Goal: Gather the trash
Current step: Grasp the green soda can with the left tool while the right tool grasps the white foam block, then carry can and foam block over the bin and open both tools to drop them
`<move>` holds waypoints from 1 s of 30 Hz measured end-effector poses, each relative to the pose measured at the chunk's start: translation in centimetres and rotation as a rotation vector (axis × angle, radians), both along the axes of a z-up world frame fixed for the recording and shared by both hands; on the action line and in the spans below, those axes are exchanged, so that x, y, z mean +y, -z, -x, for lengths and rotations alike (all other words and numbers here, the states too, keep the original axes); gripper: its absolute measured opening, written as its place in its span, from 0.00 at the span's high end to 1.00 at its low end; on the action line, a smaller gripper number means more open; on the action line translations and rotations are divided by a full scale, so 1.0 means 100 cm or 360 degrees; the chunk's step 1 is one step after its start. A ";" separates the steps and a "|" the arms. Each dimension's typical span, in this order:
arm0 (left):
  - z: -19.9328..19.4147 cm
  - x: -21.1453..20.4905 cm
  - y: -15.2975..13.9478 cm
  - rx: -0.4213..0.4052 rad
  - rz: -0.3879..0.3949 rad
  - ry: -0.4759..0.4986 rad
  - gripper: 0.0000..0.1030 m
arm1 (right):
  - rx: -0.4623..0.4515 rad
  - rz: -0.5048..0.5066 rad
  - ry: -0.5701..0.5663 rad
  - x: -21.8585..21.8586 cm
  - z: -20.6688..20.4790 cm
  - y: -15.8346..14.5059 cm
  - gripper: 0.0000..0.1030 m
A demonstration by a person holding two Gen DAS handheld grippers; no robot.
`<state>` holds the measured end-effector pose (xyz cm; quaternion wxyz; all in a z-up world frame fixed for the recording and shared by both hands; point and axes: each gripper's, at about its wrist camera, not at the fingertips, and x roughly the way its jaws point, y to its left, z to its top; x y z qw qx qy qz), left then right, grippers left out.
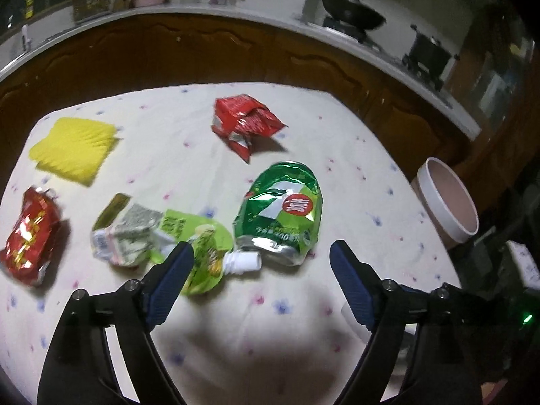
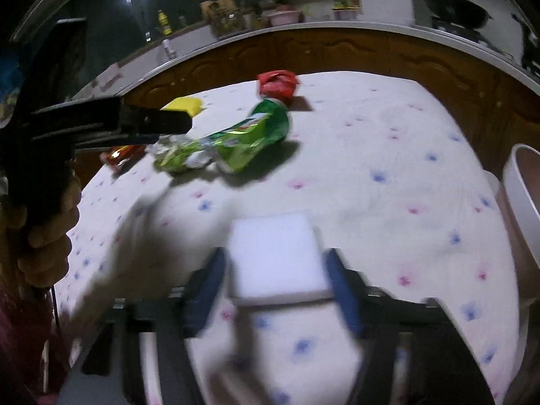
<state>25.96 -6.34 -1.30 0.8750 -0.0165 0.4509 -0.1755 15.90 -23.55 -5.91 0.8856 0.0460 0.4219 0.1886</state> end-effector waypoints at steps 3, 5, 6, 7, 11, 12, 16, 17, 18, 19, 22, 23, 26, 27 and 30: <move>-0.010 -0.014 0.008 0.0013 -0.0060 0.0048 0.18 | 0.0037 -0.0104 0.0086 -0.025 -0.005 -0.001 0.89; -0.017 -0.020 0.012 0.0013 -0.0095 0.0060 0.18 | 0.0051 -0.0143 0.0118 -0.036 -0.008 -0.003 0.93; -0.020 -0.022 0.014 0.0019 -0.0096 0.0065 0.18 | 0.0043 -0.0142 0.0119 -0.038 -0.007 -0.005 0.86; -0.023 -0.024 0.016 0.0030 -0.0092 0.0077 0.18 | 0.0043 -0.0165 0.0119 -0.041 -0.006 -0.006 0.75; -0.034 -0.033 0.022 0.0046 -0.0137 0.0088 0.18 | 0.0027 -0.0250 0.0025 -0.032 0.001 -0.009 0.27; -0.036 -0.036 0.023 0.0044 -0.0148 0.0095 0.18 | 0.0015 -0.0221 0.0004 -0.027 0.003 -0.010 0.27; -0.043 -0.044 0.028 0.0054 -0.0187 0.0125 0.19 | 0.0012 -0.0065 -0.0079 -0.003 0.004 -0.005 0.28; -0.043 -0.045 0.029 0.0052 -0.0189 0.0133 0.27 | 0.0017 -0.0013 -0.0091 0.003 0.003 -0.002 0.28; -0.043 -0.046 0.029 0.0047 -0.0199 0.0138 0.26 | 0.0024 0.0012 -0.0095 0.006 0.001 0.001 0.30; -0.043 -0.047 0.029 0.0037 -0.0203 0.0143 0.26 | 0.0035 0.0042 -0.0098 0.008 0.000 0.004 0.34; -0.041 -0.047 0.029 0.0007 -0.0191 0.0171 0.27 | 0.0015 0.0075 -0.0080 0.007 0.001 0.002 0.39; -0.040 -0.048 0.029 0.0002 -0.0190 0.0180 0.27 | 0.0003 0.0074 -0.0069 0.005 0.001 0.001 0.40; -0.036 -0.046 0.026 -0.0021 -0.0179 0.0183 0.27 | -0.0007 0.0030 -0.0030 -0.007 0.003 -0.003 0.40; -0.034 -0.045 0.023 -0.0023 -0.0160 0.0181 0.27 | -0.0014 0.0016 -0.0007 -0.013 0.005 -0.006 0.40; -0.029 -0.042 0.015 -0.0043 -0.0105 0.0175 0.27 | -0.0043 -0.0014 0.0067 -0.032 0.009 -0.013 0.40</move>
